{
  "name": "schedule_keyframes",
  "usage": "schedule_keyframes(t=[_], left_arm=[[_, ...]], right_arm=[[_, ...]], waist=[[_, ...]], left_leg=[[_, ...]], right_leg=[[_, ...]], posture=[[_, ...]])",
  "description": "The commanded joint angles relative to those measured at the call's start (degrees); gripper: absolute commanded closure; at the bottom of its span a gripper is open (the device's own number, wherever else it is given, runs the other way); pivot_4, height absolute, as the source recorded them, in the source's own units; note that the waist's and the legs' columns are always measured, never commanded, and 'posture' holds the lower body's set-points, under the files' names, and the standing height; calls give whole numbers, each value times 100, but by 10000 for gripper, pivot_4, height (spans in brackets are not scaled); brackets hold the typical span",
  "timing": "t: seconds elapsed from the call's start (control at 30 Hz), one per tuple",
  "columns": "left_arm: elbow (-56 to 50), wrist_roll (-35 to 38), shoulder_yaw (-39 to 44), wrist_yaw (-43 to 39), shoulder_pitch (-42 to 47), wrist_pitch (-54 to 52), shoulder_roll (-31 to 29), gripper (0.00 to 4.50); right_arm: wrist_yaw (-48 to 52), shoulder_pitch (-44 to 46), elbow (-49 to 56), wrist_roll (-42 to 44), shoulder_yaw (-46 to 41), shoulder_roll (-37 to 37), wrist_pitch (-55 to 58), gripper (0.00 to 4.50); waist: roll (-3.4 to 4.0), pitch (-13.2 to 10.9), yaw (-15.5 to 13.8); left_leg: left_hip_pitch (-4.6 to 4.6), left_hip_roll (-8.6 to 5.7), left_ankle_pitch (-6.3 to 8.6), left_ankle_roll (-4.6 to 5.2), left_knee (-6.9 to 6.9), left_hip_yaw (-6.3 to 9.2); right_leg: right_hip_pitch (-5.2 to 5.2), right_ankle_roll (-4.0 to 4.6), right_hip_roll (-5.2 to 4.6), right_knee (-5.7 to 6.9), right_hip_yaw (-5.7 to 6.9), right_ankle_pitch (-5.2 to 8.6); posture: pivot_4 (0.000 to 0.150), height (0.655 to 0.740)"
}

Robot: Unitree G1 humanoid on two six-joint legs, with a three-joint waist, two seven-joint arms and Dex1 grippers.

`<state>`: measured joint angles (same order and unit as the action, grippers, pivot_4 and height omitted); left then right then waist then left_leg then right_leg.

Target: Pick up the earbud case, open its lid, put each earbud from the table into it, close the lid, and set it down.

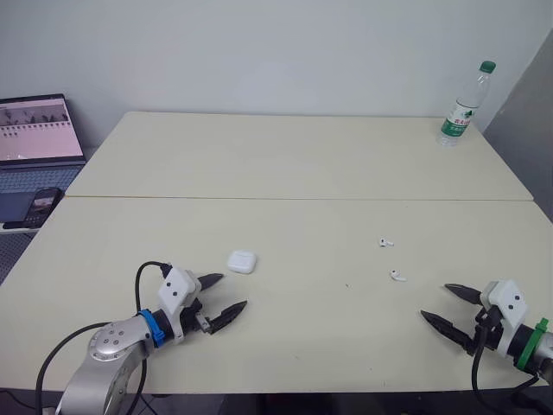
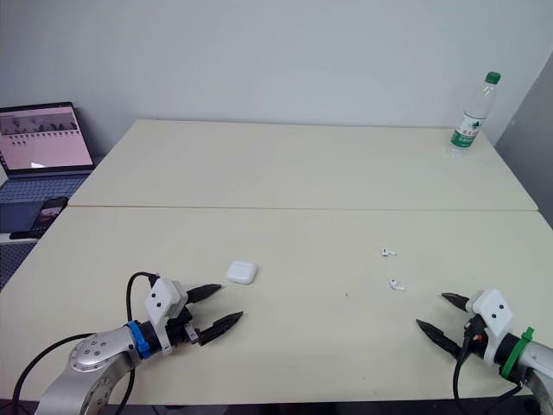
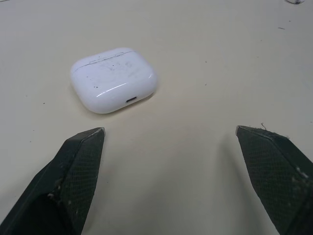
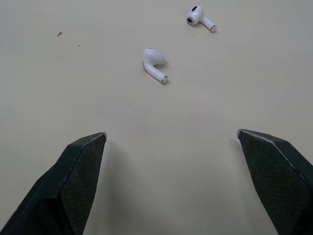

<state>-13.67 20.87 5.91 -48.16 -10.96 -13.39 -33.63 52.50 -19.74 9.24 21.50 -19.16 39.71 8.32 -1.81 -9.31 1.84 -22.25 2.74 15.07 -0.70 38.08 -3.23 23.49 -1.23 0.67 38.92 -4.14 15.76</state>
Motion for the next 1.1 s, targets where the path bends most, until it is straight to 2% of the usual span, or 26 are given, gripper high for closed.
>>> schedule_keyframes(t=[0.03, 0.47, 0.67, 0.8, 0.93, 1.1], left_arm=[[-135, -1, 53, 21, -8, 107, -5, 0], [-148, 58, 87, 190, -3, 65, 130, 0], [-480, 376, 272, 294, -54, -46, 240, 0], [-588, 203, 219, 726, 3, 0, 430, 0], [-891, -292, 19, 1801, 85, -170, 959, 0], [-1254, -655, -285, 2329, -84, -443, 1237, 0]], right_arm=[[92, 59, 14, 26, -110, 110, -111, 112], [175, 150, -6, 43, -82, 141, -107, 112], [241, 120, 4, 44, -120, 141, -275, 112], [449, 44, 336, 387, -165, 78, -267, 112], [549, -83, 905, 644, -59, 101, -83, 112], [458, -138, 1795, 1134, 127, 50, 397, 112]], waist=[[0, 0, 0], [0, 0, 0], [0, 0, 0], [0, 0, 0], [0, -1, 0], [-2, -1, 0]], left_leg=[[0, 0, 0, 0, 0, 0], [0, 0, 0, 0, -1, 1], [-1, 0, 0, 0, -1, 1], [0, -1, 0, 0, -1, 2], [1, -1, 0, 0, -1, 4], [6, -1, 0, 0, -1, 5]], right_leg=[[0, 0, 0, 0, 0, 0], [0, 0, 0, 0, 1, 0], [0, 0, 0, 0, 1, 0], [-1, 0, 0, 0, 1, 0], [-5, -3, 0, 0, 1, -1], [-10, -5, 0, 0, 1, -1]], posture=[[1500, 7362], [1500, 7362], [1500, 7362], [1500, 7362], [1500, 7362], [1500, 7362]])
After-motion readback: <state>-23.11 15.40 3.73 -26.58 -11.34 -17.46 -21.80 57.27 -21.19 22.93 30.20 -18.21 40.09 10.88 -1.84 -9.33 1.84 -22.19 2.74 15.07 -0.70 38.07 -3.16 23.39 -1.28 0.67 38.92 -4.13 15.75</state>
